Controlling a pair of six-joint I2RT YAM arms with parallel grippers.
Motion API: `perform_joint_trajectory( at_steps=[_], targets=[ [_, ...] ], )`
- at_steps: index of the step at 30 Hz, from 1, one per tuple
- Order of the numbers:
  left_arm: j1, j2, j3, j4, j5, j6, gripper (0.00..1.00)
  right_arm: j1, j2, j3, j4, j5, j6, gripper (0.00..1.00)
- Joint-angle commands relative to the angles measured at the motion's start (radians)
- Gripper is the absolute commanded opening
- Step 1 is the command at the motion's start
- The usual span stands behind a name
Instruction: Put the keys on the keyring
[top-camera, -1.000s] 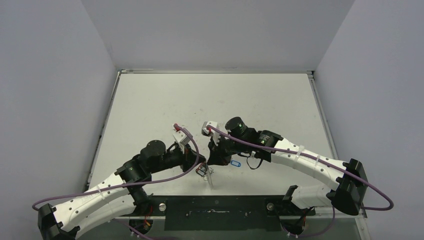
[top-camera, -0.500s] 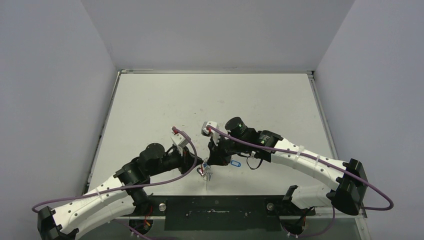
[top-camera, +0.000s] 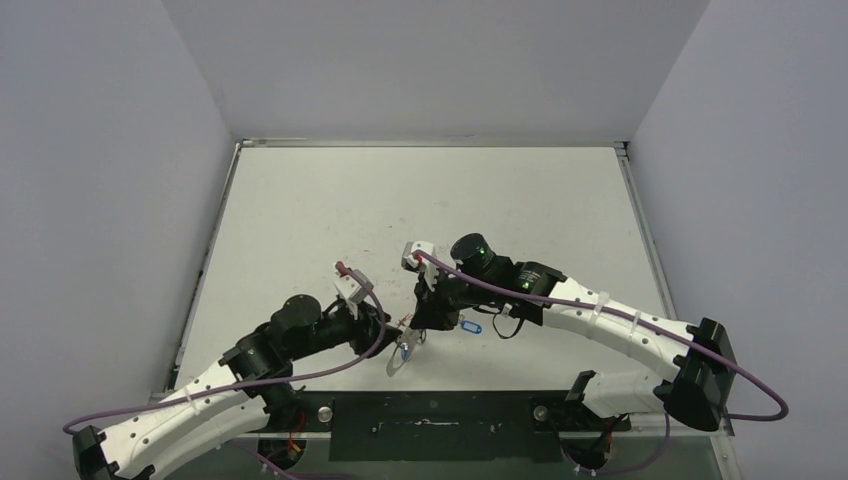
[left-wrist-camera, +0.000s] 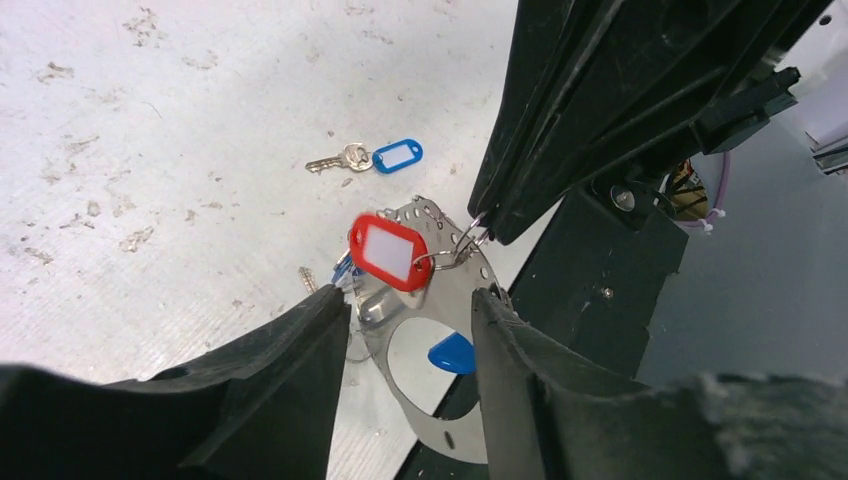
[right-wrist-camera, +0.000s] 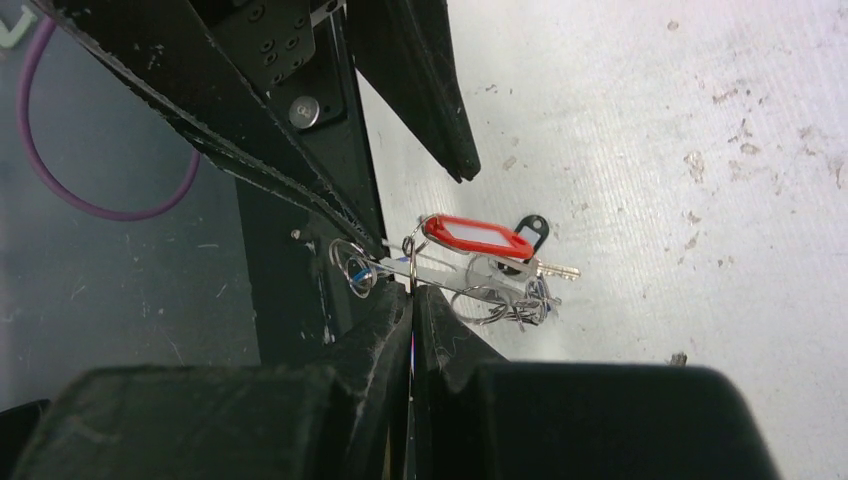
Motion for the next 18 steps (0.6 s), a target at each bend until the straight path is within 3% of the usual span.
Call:
perform_joint_trajectory(
  at_steps=[1, 12, 18],
  targets=[
    [0.003, -0.082, -0.014, 0.035, -0.011, 0.045, 0.48, 0.012, -0.062, -0.010, 0.117, -0.033, -0.016, 0.00],
    [0.003, -0.272, -0.068, 0.111, -0.029, 0.156, 0.57, 0.021, -0.177, -0.077, 0.174, 0.041, -0.077, 0.00],
    [0.003, -0.272, -0.067, 0.172, 0.050, 0.236, 0.56, 0.023, -0.209, -0.117, 0.215, -0.052, -0.243, 0.00]
  ],
)
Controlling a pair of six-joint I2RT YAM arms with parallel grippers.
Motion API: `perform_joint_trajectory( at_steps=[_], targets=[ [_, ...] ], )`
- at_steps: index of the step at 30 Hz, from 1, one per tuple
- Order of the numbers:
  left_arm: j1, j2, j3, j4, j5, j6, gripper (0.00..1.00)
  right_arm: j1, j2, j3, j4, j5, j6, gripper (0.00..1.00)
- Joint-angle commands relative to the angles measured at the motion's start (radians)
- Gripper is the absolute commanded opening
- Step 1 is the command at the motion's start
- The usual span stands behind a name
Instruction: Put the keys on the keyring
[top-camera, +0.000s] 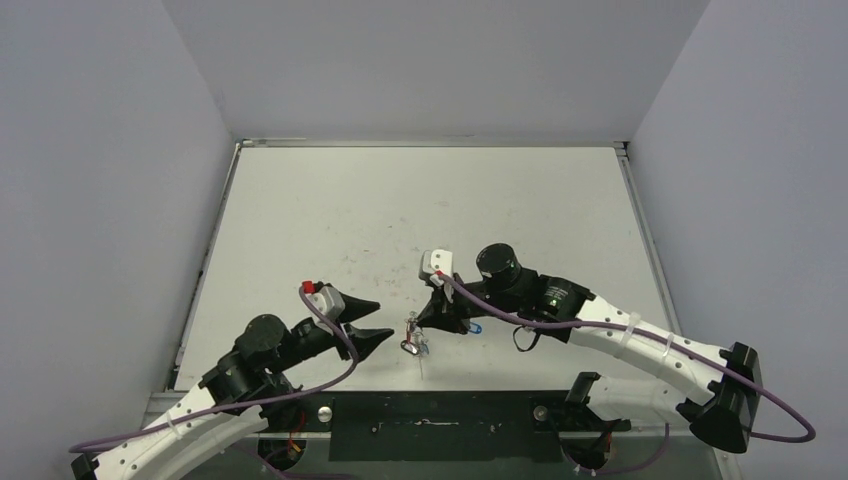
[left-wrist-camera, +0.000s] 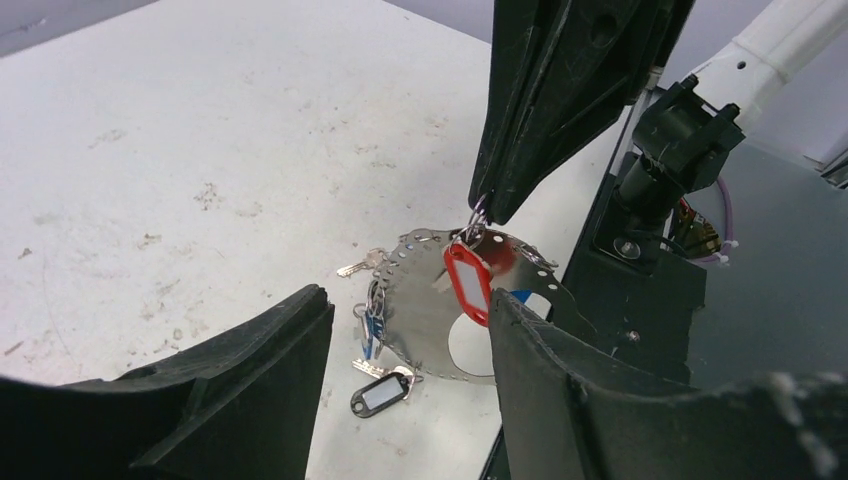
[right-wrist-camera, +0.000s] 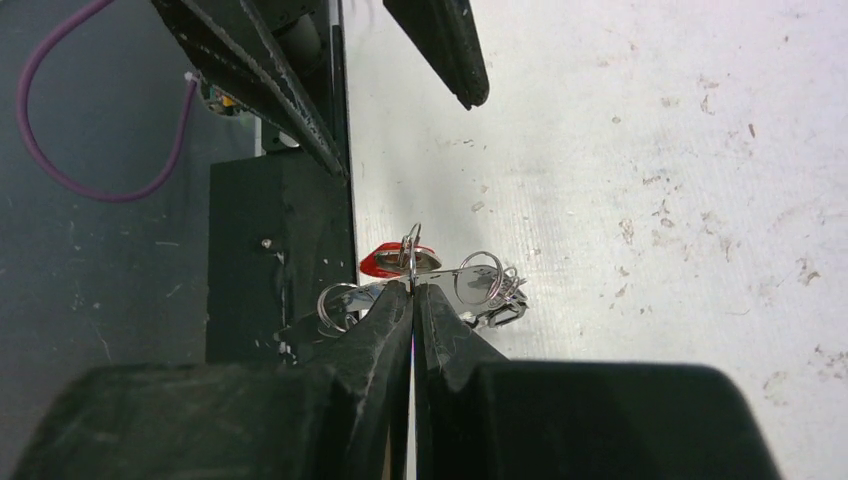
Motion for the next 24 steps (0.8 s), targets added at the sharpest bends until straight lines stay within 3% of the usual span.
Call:
perform_joint_trajectory(
  at_steps=[1, 11, 18, 24],
  targets=[
    [0.003, 0.013, 0.004, 0.124, 0.082, 0.095, 0.55, 0.010, -0.044, -0.023, 0.104, -0.097, -0.179, 0.00],
    [0.003, 0.158, 0.015, 0.278, 0.219, 0.147, 0.47, 0.018, -0.084, -0.039, 0.099, -0.136, -0.308, 0.00],
    [0.003, 0.219, 0.006, 0.335, 0.277, 0.158, 0.29, 0.021, -0.100, -0.054, 0.104, -0.142, -0.308, 0.00],
    [0.003, 0.224, 0.000, 0.322, 0.289, 0.158, 0.00, 0.022, -0.101, -0.053, 0.105, -0.139, -0.308, 0.00]
  ],
)
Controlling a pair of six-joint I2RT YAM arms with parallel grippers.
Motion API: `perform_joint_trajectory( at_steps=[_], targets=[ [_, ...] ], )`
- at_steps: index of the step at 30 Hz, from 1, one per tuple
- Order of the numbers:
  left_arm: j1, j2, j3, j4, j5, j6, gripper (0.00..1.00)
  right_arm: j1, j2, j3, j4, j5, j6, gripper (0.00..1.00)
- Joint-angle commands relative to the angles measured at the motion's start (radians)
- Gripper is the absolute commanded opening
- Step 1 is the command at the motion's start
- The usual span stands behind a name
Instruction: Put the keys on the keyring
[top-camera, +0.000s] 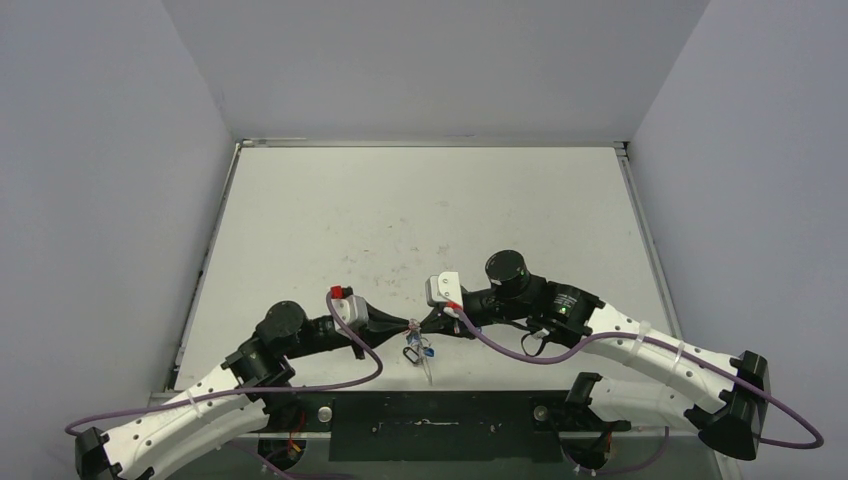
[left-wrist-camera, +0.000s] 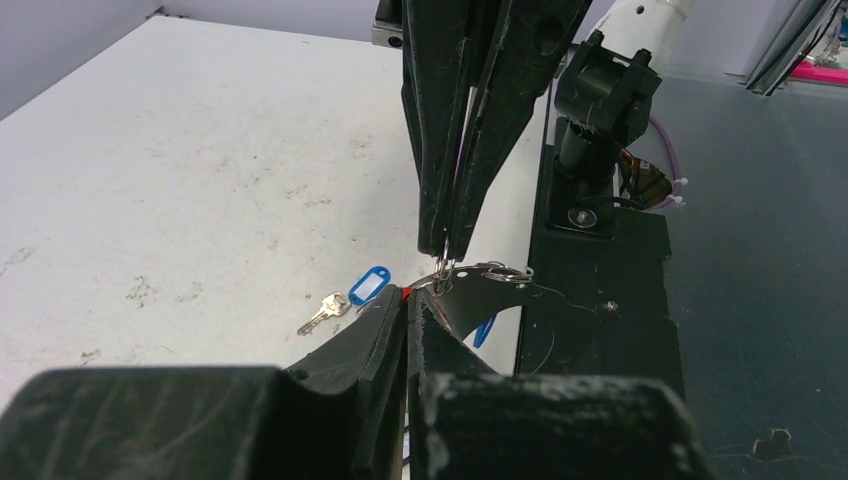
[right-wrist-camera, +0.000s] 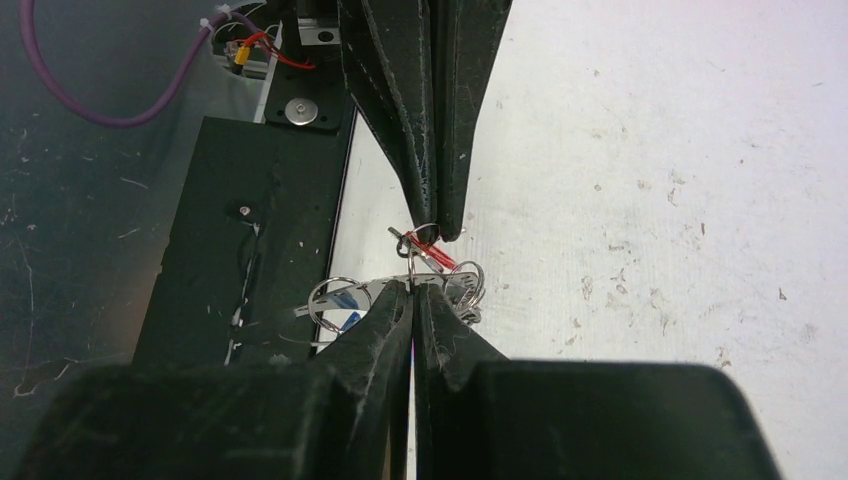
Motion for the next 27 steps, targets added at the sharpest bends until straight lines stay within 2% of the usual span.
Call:
perform_joint_trajectory(
  at_steps=[1, 12, 24, 25, 27],
  targets=[
    [0.003, -0.006, 0.002, 0.052, 0.035, 0.010, 0.00, 0.009, -0.030, 0.005, 0.079, -0.036, -0.019, 0.00],
    [0.002, -0.032, -0.002, -0.093, 0.029, -0.008, 0.00, 0.010, -0.030, 0.005, 0.106, -0.035, -0.007, 0.00],
    [0.000, 0.000, 0.040, -0.123, 0.026, 0.010, 0.00, 0.011, -0.025, -0.006, 0.141, -0.023, 0.038, 0.00],
    [0.000, -0.008, 0.044, -0.127, 0.018, 0.011, 0.02, 0.010, -0.026, -0.009, 0.141, -0.021, 0.038, 0.00],
    [0.000, -0.029, 0.051, -0.135, 0.001, 0.011, 0.18, 0.010, -0.031, -0.012, 0.139, -0.020, 0.034, 0.00]
  ],
)
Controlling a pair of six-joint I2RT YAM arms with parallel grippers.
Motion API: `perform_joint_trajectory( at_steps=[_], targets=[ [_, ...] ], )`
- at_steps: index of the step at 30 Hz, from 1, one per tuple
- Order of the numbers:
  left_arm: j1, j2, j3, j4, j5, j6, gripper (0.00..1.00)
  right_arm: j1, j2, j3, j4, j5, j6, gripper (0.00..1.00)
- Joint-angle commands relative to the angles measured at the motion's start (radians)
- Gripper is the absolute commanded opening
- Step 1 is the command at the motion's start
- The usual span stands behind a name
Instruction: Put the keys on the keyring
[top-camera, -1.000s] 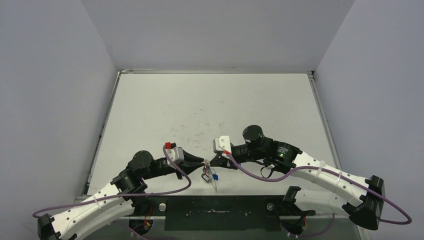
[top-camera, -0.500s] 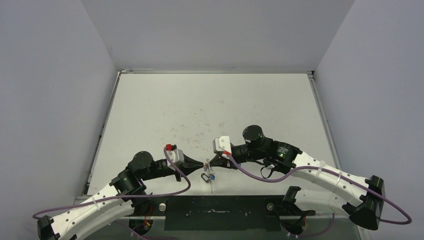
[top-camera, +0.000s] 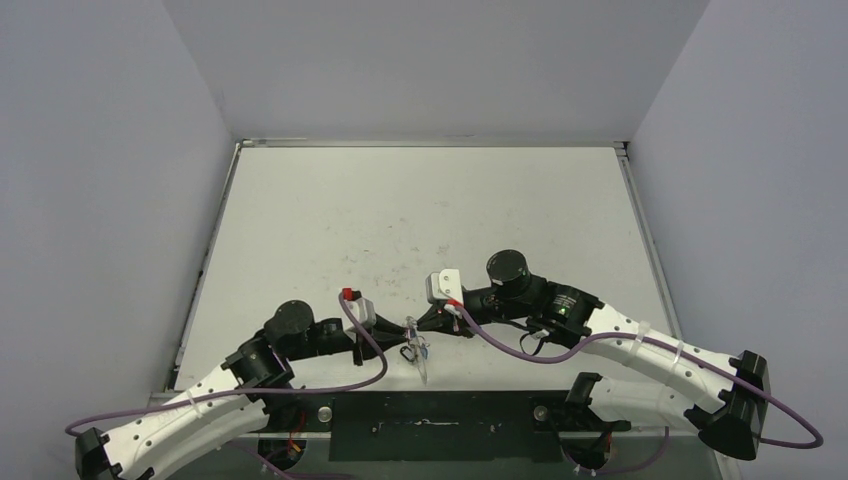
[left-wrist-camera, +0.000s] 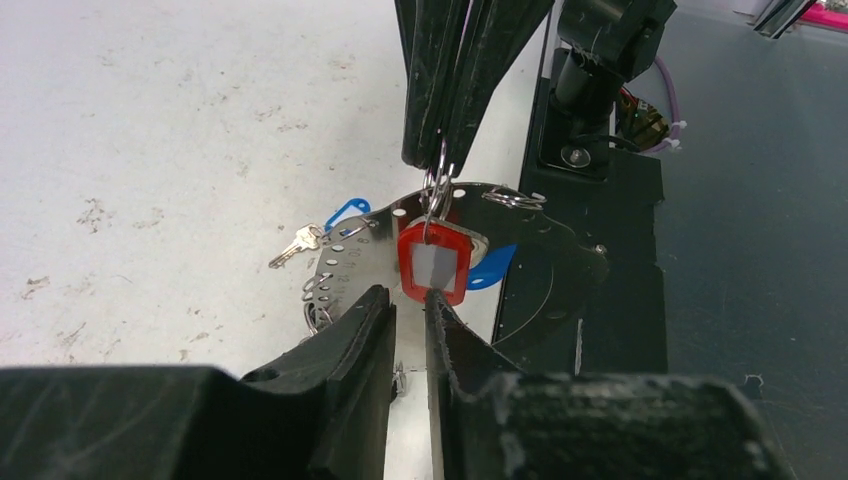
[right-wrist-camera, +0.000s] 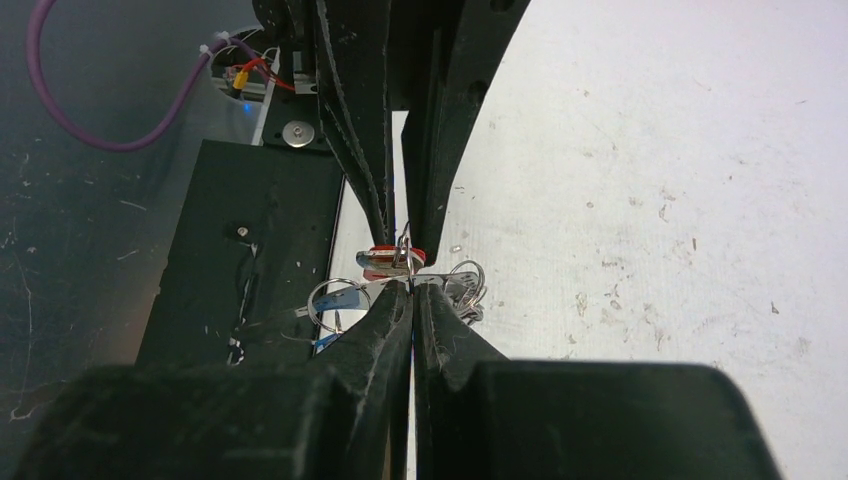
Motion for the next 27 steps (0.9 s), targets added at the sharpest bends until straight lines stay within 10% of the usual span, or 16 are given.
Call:
perform_joint_trajectory(
  at_steps=[1, 9, 27],
  targets=[
    [0.000, -0.045, 0.058, -0.003, -0.019, 0.006, 0.25, 0.009, -0.033, -0.011, 0.088, -0.017, 0.005, 0.00],
    [-0.001, -0.166, 0.017, 0.089, -0.024, 0.006, 0.43, 0.009, -0.032, -0.010, 0.089, -0.031, 0.006, 0.00],
    [-0.001, -0.034, 0.034, 0.156, 0.040, 0.018, 0.15, 0.014, -0.031, -0.005, 0.083, -0.027, 0.014, 0.00]
  ],
)
